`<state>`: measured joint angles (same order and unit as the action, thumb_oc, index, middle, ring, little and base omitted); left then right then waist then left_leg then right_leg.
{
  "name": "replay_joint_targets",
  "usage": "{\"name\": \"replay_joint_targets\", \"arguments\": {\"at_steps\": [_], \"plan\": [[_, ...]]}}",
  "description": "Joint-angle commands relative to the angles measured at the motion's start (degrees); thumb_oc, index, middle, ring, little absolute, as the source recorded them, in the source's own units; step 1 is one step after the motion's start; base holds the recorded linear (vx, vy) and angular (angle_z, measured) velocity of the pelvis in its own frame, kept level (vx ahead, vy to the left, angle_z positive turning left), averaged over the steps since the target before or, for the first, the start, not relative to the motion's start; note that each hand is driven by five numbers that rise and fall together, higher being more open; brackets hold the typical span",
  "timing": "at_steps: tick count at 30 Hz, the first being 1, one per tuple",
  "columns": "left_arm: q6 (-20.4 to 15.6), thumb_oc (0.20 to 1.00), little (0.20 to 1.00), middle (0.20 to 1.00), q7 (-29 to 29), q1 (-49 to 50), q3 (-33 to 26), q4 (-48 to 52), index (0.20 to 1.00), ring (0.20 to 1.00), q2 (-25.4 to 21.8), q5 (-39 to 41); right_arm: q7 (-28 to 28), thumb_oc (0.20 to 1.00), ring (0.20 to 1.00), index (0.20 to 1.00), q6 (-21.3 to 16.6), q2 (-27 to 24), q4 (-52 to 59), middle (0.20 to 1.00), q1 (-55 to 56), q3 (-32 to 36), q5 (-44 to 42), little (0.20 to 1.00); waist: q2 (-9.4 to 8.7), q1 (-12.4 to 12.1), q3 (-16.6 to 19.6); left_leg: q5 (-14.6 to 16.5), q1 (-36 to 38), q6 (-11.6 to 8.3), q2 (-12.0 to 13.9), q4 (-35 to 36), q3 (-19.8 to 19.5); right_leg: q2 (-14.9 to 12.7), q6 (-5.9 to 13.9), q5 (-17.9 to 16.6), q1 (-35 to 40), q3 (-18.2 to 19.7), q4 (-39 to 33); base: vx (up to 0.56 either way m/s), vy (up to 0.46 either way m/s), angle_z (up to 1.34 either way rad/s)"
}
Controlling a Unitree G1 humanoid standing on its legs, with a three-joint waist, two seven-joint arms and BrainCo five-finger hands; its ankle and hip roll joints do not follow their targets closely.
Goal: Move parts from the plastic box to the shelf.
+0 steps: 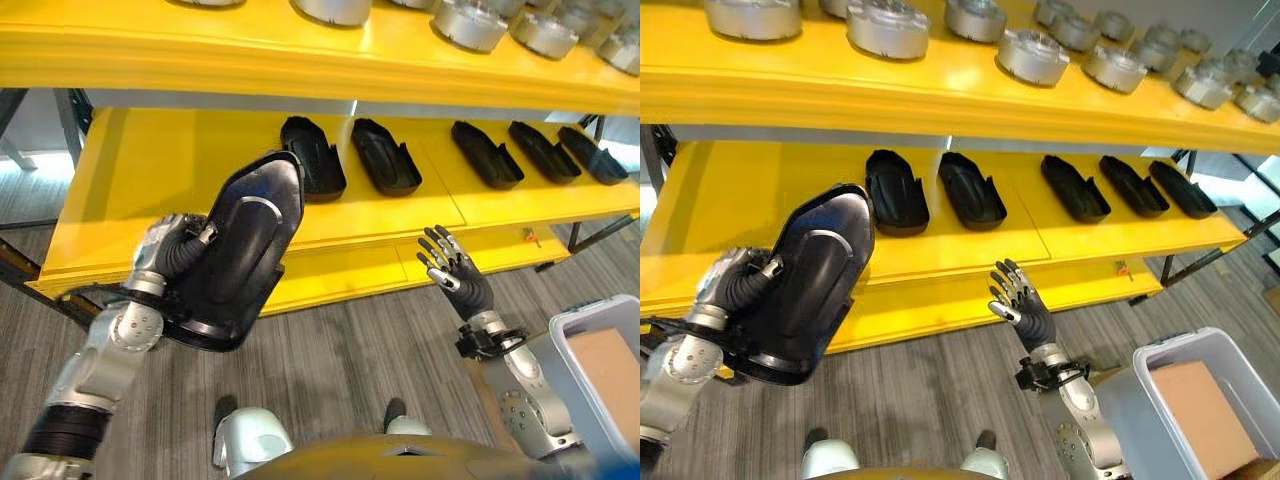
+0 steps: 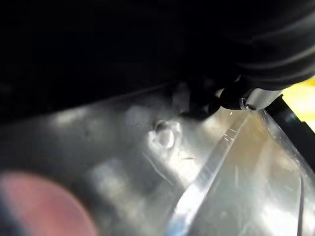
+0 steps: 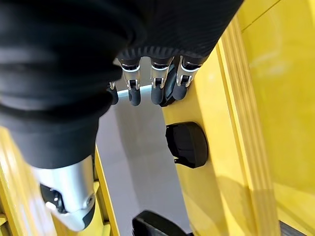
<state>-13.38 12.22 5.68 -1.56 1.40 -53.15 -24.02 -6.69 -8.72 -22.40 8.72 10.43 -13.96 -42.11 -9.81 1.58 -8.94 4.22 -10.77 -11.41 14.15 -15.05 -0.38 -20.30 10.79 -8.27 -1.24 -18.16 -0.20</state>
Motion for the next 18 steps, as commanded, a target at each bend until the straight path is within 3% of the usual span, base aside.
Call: {"name": "replay_joint_targets", "arguments": {"at_steps": [1,11,14,18], "plan": [[-4.8,0.2,0.2,0.2,4.6,-4.2,-1.6,2.6,0.2,0.2,-0.1,-4.4,-0.9,1.0,1.0,1.0,-5.3,-1.8,4.0,1.0,-2.4,3.0,-2.5,1.0,1.86,-0.6,0.5,1.5,7.4,7.78,-4.1,5.4,6.6,-4.1,2.47,3.0,1.1,-0.8,9.0,0.0,0.0,0.0],[-3.8,0.2,0.2,0.2,4.6,-4.2,-3.7,-1.6,0.2,0.2,3.2,3.1,-1.2,1.0,1.0,1.0,-5.2,-1.5,4.1,1.0,-1.9,3.1,-1.9,1.0,2.64,-0.3,-0.6,1.3,7.0,7.71,-4.1,5.0,6.1,-4.2,2.04,4.0,1.0,-0.9,9.9,0.0,0.0,0.0],[-2.8,0.2,0.2,0.2,5.0,-5.2,-3.8,-4.6,0.2,0.2,5.6,5.5,-1.0,1.0,1.0,1.0,-5.0,-1.5,4.0,1.0,-1.7,3.5,-1.8,1.0,2.79,-0.2,-1.0,1.7,7.1,7.64,-3.9,4.5,6.2,-4.1,1.92,4.5,1.1,-0.8,10.4,0.0,0.0,0.0],[-1.0,0.2,0.2,0.2,6.5,-9.7,-4.2,-11.1,0.2,0.2,11.5,16.2,-0.8,1.0,1.0,1.0,-4.2,-0.9,3.3,1.0,-1.8,3.1,-2.0,1.0,2.73,0.5,-1.0,1.8,6.8,7.76,-3.8,4.0,6.4,-4.3,1.82,4.4,0.5,-0.4,10.8,0.0,0.0,0.0]]}}
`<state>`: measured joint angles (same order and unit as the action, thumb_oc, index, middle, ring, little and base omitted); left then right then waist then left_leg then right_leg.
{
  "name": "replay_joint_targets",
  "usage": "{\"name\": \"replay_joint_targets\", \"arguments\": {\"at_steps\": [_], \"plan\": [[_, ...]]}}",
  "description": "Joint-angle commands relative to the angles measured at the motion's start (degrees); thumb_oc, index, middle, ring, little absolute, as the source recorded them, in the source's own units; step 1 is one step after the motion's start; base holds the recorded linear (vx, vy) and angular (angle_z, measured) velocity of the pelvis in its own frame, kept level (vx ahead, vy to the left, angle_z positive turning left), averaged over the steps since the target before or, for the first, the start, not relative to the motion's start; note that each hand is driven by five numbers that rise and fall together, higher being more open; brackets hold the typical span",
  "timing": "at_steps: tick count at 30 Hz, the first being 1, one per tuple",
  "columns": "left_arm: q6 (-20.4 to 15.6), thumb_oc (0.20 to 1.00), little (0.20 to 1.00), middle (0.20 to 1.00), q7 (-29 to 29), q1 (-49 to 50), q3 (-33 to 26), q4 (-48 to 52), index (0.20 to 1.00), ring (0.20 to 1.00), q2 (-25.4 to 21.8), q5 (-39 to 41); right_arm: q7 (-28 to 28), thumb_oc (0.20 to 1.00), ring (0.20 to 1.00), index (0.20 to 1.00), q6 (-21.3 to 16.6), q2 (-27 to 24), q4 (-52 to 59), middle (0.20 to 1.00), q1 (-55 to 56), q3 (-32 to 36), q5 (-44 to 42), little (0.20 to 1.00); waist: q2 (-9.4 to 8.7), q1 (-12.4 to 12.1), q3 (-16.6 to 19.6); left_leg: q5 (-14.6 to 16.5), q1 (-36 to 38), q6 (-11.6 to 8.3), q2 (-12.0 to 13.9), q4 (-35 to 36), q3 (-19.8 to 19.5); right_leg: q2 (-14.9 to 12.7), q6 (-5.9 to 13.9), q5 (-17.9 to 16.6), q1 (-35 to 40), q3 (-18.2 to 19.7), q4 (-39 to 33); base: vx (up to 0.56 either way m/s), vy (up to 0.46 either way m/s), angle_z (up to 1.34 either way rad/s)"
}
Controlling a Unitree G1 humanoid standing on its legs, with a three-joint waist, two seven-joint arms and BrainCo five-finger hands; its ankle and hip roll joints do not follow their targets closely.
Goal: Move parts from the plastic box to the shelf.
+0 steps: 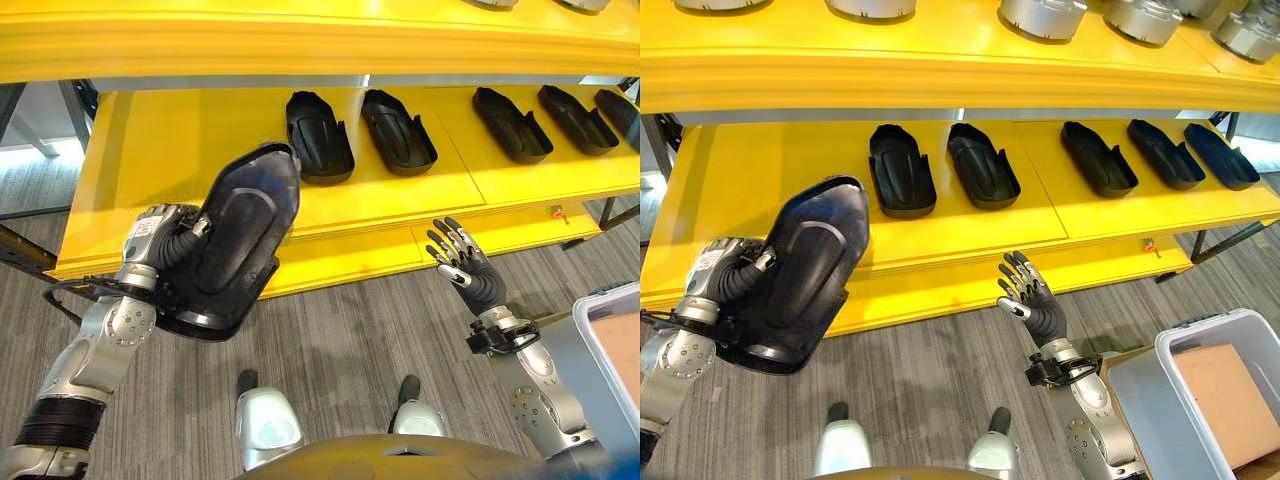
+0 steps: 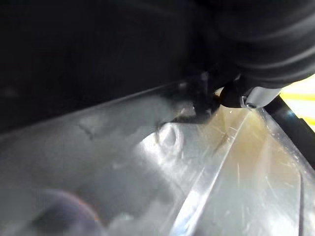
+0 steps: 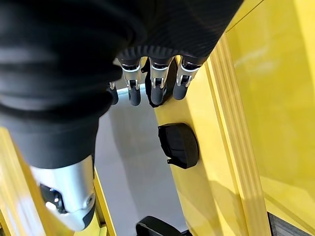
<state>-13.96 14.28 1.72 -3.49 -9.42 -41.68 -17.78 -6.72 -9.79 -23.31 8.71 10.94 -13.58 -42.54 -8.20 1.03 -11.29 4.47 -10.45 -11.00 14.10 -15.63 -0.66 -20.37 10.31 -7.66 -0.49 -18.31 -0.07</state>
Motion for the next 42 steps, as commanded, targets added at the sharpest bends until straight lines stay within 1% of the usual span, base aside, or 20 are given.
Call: {"name": "replay_joint_targets", "arguments": {"at_steps": [1,2,3,6,7,8,9,13,16,17,19,25,28,29,31,33,36,38,39,42], "plan": [[-0.2,0.2,0.2,0.2,4.6,-6.8,-2.4,-0.5,0.2,0.2,0.5,11.2,-0.7,1.0,1.0,1.0,-2.9,0.2,3.2,1.0,-2.3,2.6,-1.7,1.0,1.09,1.1,1.4,1.6,6.4,7.36,-3.8,4.5,6.7,-4.1,2.3,3.9,-0.3,-0.1,10.7,0.0,0.0,0.0],[-0.2,0.2,0.2,0.2,4.6,-6.9,-2.4,-0.5,0.2,0.2,0.5,11.3,-0.7,1.0,1.0,1.0,-2.9,0.2,3.2,1.0,-2.3,2.6,-1.7,1.0,1.01,1.1,1.5,1.4,6.2,7.43,-3.9,4.7,6.7,-4.2,2.27,3.6,-0.4,-0.2,10.5,0.0,0.0,0.0],[-0.1,0.2,0.2,0.2,5.8,-11.3,-2.0,-3.0,0.2,0.2,2.8,19.5,-0.6,1.0,1.0,1.0,-2.2,0.5,2.9,1.0,-2.7,1.6,-2.0,1.0,0.89,1.7,1.6,1.6,5.9,7.4,-3.7,4.1,6.9,-4.1,2.3,3.6,-0.9,0.2,10.7,0.0,0.0,0.0],[0.4,0.2,0.2,0.2,6.5,-15.9,-0.3,-5.8,0.2,0.2,2.6,22.0,-0.3,1.0,1.0,1.0,-1.7,0.8,2.3,1.0,-3.3,0.5,-2.3,1.0,0.6,2.2,2.0,1.4,5.2,7.51,-3.8,3.9,6.8,-4.2,2.3,3.2,-1.5,0.5,10.5,0.0,0.0,0.0],[0.4,0.2,0.2,0.2,6.5,-16.0,-0.3,-5.9,0.2,0.2,2.6,22.1,-0.3,1.0,1.0,1.0,-1.7,0.8,2.3,1.0,-3.4,0.5,-2.3,1.0,0.58,2.2,2.0,1.4,5.2,7.52,-3.8,3.9,6.9,-4.2,2.3,3.2,-1.6,0.5,10.6,0.0,0.0,0.0],[0.3,0.2,0.2,0.2,6.8,-17.5,-0.2,-7.4,0.2,0.2,2.5,24.4,-0.3,1.0,1.0,1.0,-1.5,0.8,2.3,1.0,-3.7,0.1,-2.4,1.0,0.54,2.3,2.0,1.5,5.0,7.55,-3.7,3.7,7.0,-4.1,2.31,3.2,-1.8,0.8,10.6,0.0,0.011,-0.05],[0.7,0.2,0.2,0.2,7.0,-20.9,0.9,-10.2,0.2,0.2,1.5,26.6,-0.1,1.0,1.0,1.0,-1.2,0.8,2.1,1.0,-4.0,-0.7,-2.7,1.0,0.37,2.6,2.2,1.5,4.6,7.55,-3.8,3.4,7.1,-4.0,2.34,3.1,-2.3,1.1,10.6,-0.01,0.01,-0.06],[0.1,0.2,0.2,0.2,6.8,-29.3,3.7,-16.7,0.2,0.2,-1.3,34.7,-0.2,1.0,1.0,1.0,-0.8,0.3,2.3,1.0,-4.6,-2.3,-2.8,1.0,-0.09,3.2,1.7,1.4,3.0,7.5,-3.7,2.4,7.0,-3.8,2.43,2.7,-3.3,1.4,10.6,-0.03,-0.006,-0.06],[0.4,0.2,0.2,0.2,7.1,-35.6,6.6,-20.1,0.2,0.2,-3.8,36.9,-0.2,1.0,1.0,1.0,-0.8,-0.2,2.1,1.0,-5.1,-3.2,-2.8,1.0,-0.39,3.5,1.3,1.2,1.0,7.41,-3.5,1.3,6.6,-3.7,2.39,2.7,-4.6,1.4,10.8,-0.07,-0.014,-0.02],[0.3,0.2,0.2,0.2,6.9,-41.7,10.0,-23.5,0.2,0.2,-5.9,39.2,-0.3,1.0,1.0,1.0,-0.9,-0.4,2.2,1.0,-5.9,-4.1,-3.3,1.0,-0.59,3.6,0.2,1.4,-1.3,7.3,-3.3,-0.5,6.0,-3.6,2.31,2.8,-5.9,1.3,11.5,-0.13,-0.021,0.02],[0.7,0.2,0.2,0.2,6.6,-46.1,12.9,-26.2,0.2,0.2,-7.6,39.6,-0.4,1.0,1.0,1.0,-1.0,-0.9,2.2,1.0,-6.7,-5.0,-3.5,1.0,-0.65,3.8,-0.5,1.4,-3.1,7.31,-3.0,-1.6,5.6,-3.6,2.26,2.7,-7.0,1.4,12.0,-0.13,-0.017,0.08],[1.6,0.2,0.2,0.2,6.2,-56.2,18.9,-32.5,0.2,0.2,-12.1,40.1,-1.2,1.0,1.0,1.0,-1.1,-1.7,2.5,1.0,-8.5,-6.7,-4.1,1.0,-0.84,3.7,-2.7,1.2,-8.1,7.39,-2.4,-4.6,4.6,-3.7,2.1,2.7,-10.8,1.3,13.7,-0.08,-0.006,0.04],[1.9,0.2,0.2,0.2,5.2,-59.8,21.2,-36.3,0.2,0.2,-13.1,41.6,-1.6,1.0,1.0,1.0,-1.1,-2.0,2.5,1.0,-9.1,-7.3,-4.9,1.0,-0.98,3.6,-3.6,1.2,-10.6,7.44,-2.1,-6.0,4.0,-3.6,1.93,2.9,-12.4,1.1,14.4,-0.04,-0.007,0.03],[2.2,0.2,0.2,0.2,4.9,-60.7,21.9,-37.4,0.2,0.2,-13.4,41.7,-1.7,1.0,1.0,1.0,-1.1,-2.2,2.5,1.0,-9.2,-7.6,-5.1,1.0,-0.73,3.5,-3.8,2.6,-10.7,7.02,-1.7,-6.9,3.5,-3.2,2.51,4.1,-12.5,1.5,15.3,0.01,-0.018,0.05],[2.9,0.2,0.2,0.2,4.3,-62.9,23.7,-40.2,0.2,0.2,-13.6,41.1,-1.9,1.0,1.0,1.0,-1.3,-2.5,2.7,1.0,-9.6,-8.0,-5.6,1.0,-0.78,3.5,-4.4,2.9,-12.4,7.06,-1.6,-8.3,3.1,-3.3,2.35,4.4,-13.5,1.6,16.0,-0.01,-0.002,0.02],[3.0,0.2,0.2,0.2,3.8,-63.8,24.1,-42.8,0.2,0.2,-13.8,41.9,-2.2,1.0,1.0,1.0,-1.2,-2.7,2.9,1.0,-9.7,-8.2,-6.2,1.0,-0.84,3.4,-4.8,3.2,-14.0,7.14,-1.6,-9.7,2.8,-3.4,2.25,4.6,-14.6,1.6,16.8,-0.05,0.01,0.06],[3.4,0.2,0.2,0.2,2.5,-65.7,23.0,-48.0,0.2,0.2,-12.4,48.0,-2.1,1.0,1.0,1.0,-1.7,-3.3,3.3,1.0,-10.2,-8.8,-7.4,1.0,-0.9,3.5,-5.6,4.2,-18.7,7.39,-1.7,-13.2,1.3,-3.3,1.98,5.5,-17.5,1.3,19.1,-0.07,0.016,0.06],[3.7,0.2,0.2,0.2,1.8,-66.4,22.3,-49.8,0.2,0.2,-11.7,51.9,-1.6,1.0,1.0,1.0,-2.0,-3.9,3.4,1.0,-10.7,-9.1,-8.1,1.0,-0.62,3.5,-6.1,4.8,-21.9,7.7,-2.0,-15.5,0.3,-3.5,1.72,6.1,-19.7,1.2,20.9,-0.07,0.033,0.09],[3.7,0.2,0.2,0.2,2.0,-67.0,22.5,-49.8,0.2,0.2,-11.5,52.1,-1.5,1.0,1.0,1.0,-2.1,-4.1,3.5,1.0,-10.9,-9.1,-8.2,1.0,-0.56,3.4,-6.1,4.9,-22.6,7.79,-2.1,-15.8,0.2,-3.4,1.62,6.3,-20.3,1.2,21.2,-0.06,0.025,0.09],[3.7,0.2,0.2,0.2,2.1,-66.9,20.6,-51.5,0.2,0.2,-10.3,57.0,-0.9,1.0,1.0,1.0,-2.1,-4.3,3.8,1.0,-11.5,-9.5,-8.6,1.0,-0.41,3.1,-6.3,5.4,-26.2,8.13,-2.5,-17.9,-1.2,-3.2,1.23,7.1,-22.1,0.5,22.6,-0.02,0.009,0.23]]}}
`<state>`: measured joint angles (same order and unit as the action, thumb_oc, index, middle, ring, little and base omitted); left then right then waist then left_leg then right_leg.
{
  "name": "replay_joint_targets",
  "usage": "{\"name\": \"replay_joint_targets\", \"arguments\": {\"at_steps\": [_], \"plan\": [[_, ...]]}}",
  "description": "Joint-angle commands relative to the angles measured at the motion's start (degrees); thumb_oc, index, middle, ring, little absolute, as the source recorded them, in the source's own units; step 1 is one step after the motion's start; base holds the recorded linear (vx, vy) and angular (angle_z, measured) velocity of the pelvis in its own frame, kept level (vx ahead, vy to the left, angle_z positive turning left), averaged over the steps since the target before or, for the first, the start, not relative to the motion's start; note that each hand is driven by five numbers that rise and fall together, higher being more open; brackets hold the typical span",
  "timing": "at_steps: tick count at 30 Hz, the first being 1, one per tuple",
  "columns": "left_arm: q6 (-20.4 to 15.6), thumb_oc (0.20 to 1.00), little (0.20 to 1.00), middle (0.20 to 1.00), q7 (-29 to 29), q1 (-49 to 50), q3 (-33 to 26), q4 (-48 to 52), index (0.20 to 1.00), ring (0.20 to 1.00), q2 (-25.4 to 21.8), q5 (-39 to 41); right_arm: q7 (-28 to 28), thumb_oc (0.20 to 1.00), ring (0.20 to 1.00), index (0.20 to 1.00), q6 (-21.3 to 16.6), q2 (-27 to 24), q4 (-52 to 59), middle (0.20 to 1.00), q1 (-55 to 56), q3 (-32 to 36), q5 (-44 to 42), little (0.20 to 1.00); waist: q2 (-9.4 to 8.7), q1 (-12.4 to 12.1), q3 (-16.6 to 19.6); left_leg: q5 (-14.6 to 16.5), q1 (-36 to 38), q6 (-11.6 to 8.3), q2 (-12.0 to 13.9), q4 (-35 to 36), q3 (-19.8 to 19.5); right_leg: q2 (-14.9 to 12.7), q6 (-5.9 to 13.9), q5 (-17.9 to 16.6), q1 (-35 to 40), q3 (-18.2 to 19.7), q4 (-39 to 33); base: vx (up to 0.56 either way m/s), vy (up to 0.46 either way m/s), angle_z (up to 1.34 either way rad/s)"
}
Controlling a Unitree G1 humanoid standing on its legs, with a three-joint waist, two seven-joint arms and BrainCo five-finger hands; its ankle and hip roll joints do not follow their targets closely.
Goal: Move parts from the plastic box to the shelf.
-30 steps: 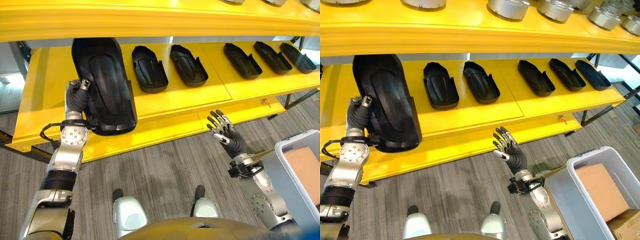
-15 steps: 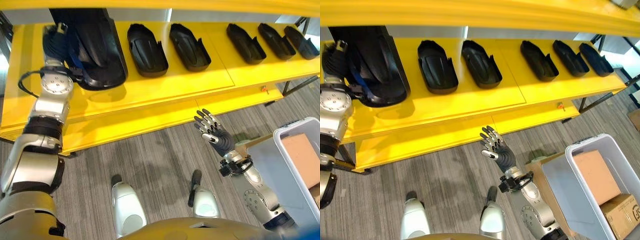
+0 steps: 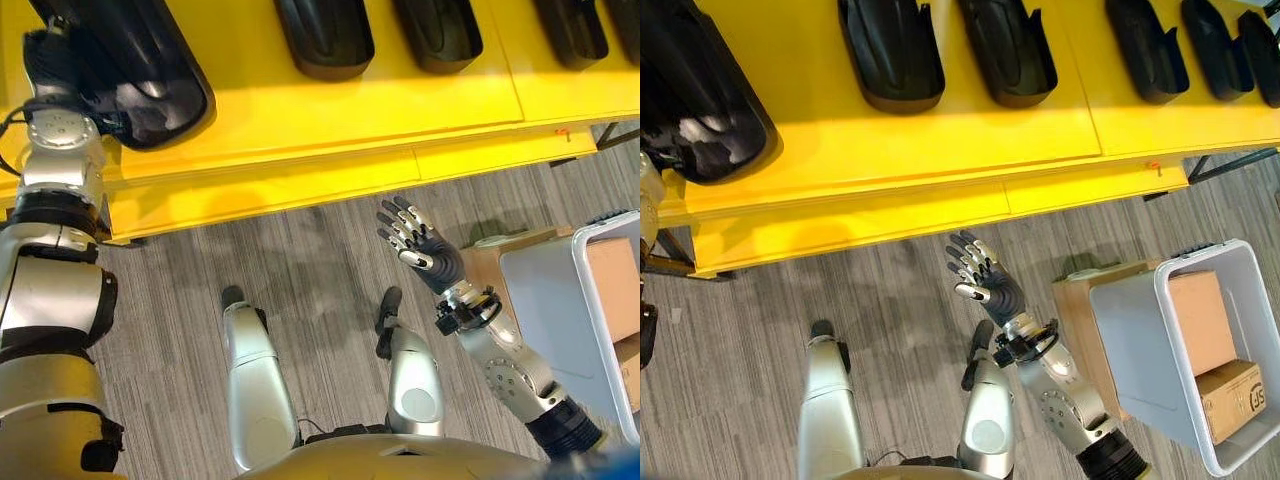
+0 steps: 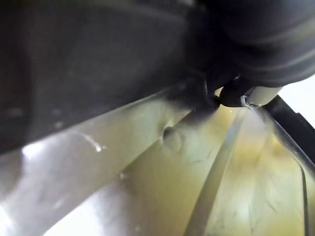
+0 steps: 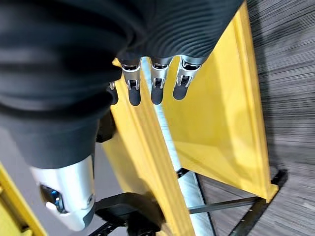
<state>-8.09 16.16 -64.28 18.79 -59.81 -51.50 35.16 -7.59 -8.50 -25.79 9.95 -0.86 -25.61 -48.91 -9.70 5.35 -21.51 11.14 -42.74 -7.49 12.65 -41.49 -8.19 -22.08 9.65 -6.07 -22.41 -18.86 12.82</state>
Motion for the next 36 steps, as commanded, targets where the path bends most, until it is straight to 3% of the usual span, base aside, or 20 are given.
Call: {"name": "replay_joint_targets", "arguments": {"at_steps": [1,6,11,27,36], "plan": [[-2.4,0.2,0.2,0.2,0.3,-0.9,-2.3,-1.4,0.2,0.2,0.1,5.7,0.1,1.0,1.0,1.0,-3.5,-2.2,2.8,1.0,0.2,2.6,-2.2,1.0,0.93,-1.2,3.7,-1.3,5.5,4.61,-1.0,7.8,6.2,-1.5,1.89,5.5,-0.5,0.8,9.8,0.0,0.019,0.2],[-2.6,0.2,0.2,0.2,0.0,-1.9,-2.8,-1.8,0.2,0.2,0.0,9.8,0.3,1.0,1.0,1.0,-3.5,-3.3,2.9,1.0,0.7,3.0,-2.6,1.0,0.6,-0.9,4.2,-1.0,3.6,4.65,-1.1,7.2,5.7,-1.0,1.77,5.1,-1.3,0.6,8.9,0.01,0.008,0.03],[-2.2,0.2,0.2,0.2,0.0,-5.7,0.9,-3.6,0.2,0.2,-1.3,5.7,-1.2,1.0,1.0,1.0,-3.3,-4.2,2.6,1.0,1.2,3.7,-3.1,1.0,0.85,-0.1,5.0,-0.4,2.2,4.81,-1.2,6.4,6.0,-0.7,1.71,4.8,-2.3,1.1,8.3,0.04,0.049,-0.04],[-1.5,0.2,0.2,0.2,0.5,-14.7,8.6,-5.8,0.2,0.2,1.6,-2.4,-2.5,1.0,1.0,1.0,-2.9,-6.2,1.9,1.0,-0.1,4.7,-3.7,1.0,2.16,2.5,6.6,1.0,-0.8,5.68,-1.2,4.1,7.8,-0.1,1.59,4.3,-6.7,3.8,8.1,0.02,0.032,-0.06],[-1.6,0.2,0.2,0.2,0.0,-17.2,10.2,-6.7,0.2,0.2,1.0,-2.4,-3.2,1.0,1.0,1.0,-2.8,-7.2,2.3,1.0,0.7,5.6,-3.7,1.0,3.34,2.9,7.2,1.1,-2.1,5.79,-1.3,3.6,8.2,-0.2,1.36,4.8,-8.8,4.5,8.9,0.0,0.012,-0.07]]}}
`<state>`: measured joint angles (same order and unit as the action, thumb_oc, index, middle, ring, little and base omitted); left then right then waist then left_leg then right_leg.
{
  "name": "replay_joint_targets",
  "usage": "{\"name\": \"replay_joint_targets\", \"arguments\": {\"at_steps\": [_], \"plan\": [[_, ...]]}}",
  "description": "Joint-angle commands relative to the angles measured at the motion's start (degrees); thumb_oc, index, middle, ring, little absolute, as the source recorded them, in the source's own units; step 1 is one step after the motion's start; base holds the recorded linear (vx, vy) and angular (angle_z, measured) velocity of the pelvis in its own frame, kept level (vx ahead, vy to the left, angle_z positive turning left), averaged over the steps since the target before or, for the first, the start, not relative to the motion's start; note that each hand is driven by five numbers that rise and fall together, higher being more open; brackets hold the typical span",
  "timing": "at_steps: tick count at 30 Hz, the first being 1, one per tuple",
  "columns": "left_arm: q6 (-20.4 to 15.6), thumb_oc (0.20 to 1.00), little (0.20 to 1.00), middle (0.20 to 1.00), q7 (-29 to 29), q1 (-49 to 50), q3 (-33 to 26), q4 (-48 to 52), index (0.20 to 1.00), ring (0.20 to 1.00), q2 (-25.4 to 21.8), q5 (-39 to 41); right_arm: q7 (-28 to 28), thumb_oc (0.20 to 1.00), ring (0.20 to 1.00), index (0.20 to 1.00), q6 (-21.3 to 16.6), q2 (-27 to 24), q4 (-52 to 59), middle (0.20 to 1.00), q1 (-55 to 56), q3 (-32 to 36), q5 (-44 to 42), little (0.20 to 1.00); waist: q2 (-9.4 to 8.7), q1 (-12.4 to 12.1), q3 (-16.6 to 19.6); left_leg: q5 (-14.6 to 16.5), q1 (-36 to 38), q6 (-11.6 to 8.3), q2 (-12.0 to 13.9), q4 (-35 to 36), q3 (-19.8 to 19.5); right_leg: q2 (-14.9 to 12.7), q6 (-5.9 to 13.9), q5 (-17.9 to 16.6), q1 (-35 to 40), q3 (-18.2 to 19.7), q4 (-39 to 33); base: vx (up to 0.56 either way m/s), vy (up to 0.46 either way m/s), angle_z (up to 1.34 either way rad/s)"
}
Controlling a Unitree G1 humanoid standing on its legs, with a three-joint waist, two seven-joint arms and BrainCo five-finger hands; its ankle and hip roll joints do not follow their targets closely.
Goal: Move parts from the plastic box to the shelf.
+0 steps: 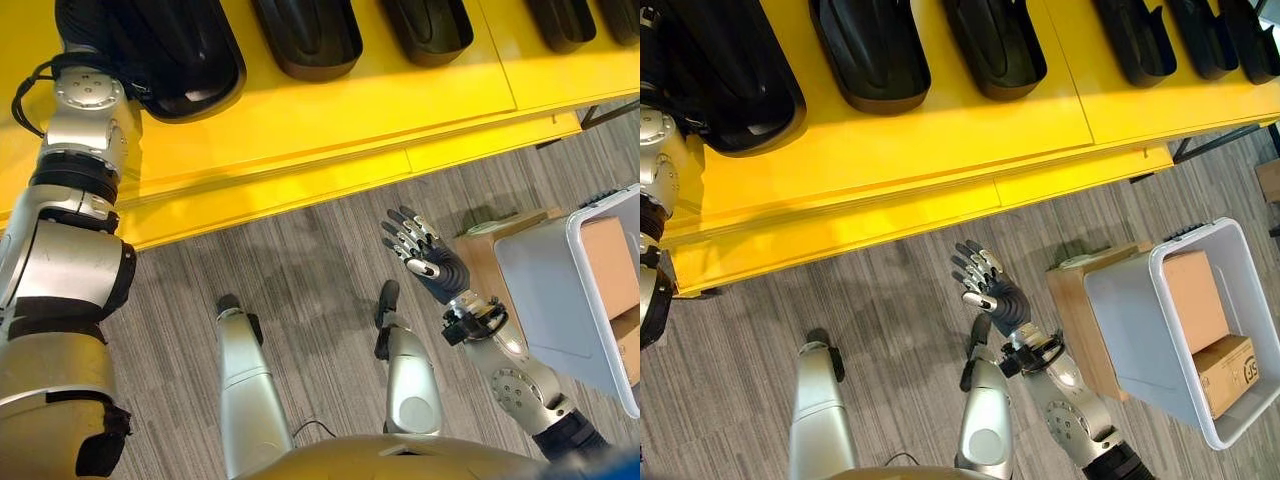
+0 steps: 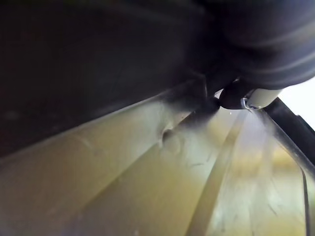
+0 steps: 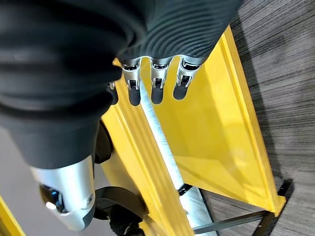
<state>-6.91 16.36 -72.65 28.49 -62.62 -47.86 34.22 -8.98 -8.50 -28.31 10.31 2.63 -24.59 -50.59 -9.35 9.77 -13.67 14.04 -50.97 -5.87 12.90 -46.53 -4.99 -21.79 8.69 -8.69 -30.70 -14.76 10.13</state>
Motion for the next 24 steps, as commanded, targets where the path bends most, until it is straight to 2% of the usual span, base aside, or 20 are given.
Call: {"name": "replay_joint_targets", "arguments": {"at_steps": [1,7,24], "plan": [[-2.8,0.2,0.2,0.2,0.1,-9.3,0.7,-4.1,0.2,0.2,-2.7,-1.6,-2.0,1.0,1.0,1.0,-2.8,-4.9,2.0,1.0,-2.5,4.8,-2.1,1.0,3.21,-1.5,-0.5,-1.8,6.0,4.18,-1.6,8.6,5.0,-0.4,2.29,7.5,-0.7,0.6,11.7,0.0,0.0,0.0],[-3.1,0.2,0.2,0.2,0.2,-9.5,0.4,-4.1,0.2,0.2,-3.5,-1.1,-2.4,1.0,1.0,1.0,-2.5,-5.7,2.0,1.0,-1.5,5.5,-2.1,1.0,3.76,-1.6,0.1,-2.0,5.2,4.14,-1.6,8.9,5.0,-0.5,2.21,7.7,-1.6,0.7,11.8,0.0,0.0,0.0],[-2.8,0.2,0.2,0.2,0.5,-8.1,-0.6,-4.3,0.2,0.2,-5.8,-2.4,-3.8,1.0,1.0,1.0,-1.8,-6.8,1.9,1.0,-0.3,6.1,-2.7,1.0,3.8,-2.2,0.4,-2.1,3.9,4.32,-2.1,8.7,4.3,-0.6,2.38,7.5,-2.2,0.3,12.3,0.0,0.0,0.0]]}}
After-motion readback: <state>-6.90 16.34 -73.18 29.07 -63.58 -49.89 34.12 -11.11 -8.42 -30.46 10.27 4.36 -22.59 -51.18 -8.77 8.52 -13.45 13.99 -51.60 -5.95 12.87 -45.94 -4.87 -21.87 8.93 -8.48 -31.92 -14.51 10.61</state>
